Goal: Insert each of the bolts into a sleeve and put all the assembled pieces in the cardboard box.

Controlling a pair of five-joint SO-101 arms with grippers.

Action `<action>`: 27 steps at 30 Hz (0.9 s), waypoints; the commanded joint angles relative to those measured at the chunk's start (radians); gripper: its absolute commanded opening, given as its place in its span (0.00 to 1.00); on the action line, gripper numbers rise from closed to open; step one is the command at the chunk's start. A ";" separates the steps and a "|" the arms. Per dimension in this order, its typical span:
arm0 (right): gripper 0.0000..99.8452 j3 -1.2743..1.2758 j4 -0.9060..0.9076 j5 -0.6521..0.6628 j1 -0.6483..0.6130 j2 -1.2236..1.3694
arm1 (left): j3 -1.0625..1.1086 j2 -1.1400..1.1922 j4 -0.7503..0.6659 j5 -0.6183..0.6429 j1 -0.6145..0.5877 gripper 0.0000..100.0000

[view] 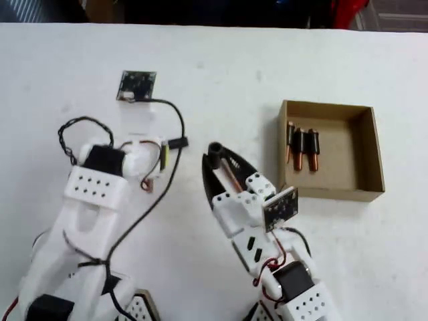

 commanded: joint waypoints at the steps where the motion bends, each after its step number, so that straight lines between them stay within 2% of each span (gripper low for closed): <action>1: 0.04 0.008 -0.021 -0.011 -0.007 -0.005 | -0.012 -0.117 -0.095 -0.012 -0.004 0.02; 8: 0.04 0.008 0.007 -0.011 -0.007 -0.007 | -0.009 -0.266 -0.175 -0.012 0.002 0.02; 18: 0.04 0.008 0.015 -0.003 -0.004 -0.007 | -0.008 -0.438 -0.276 -0.012 0.145 0.02; 27: 0.04 0.008 0.031 0.005 -0.005 -0.008 | -0.008 -0.476 -0.374 -0.012 0.205 0.02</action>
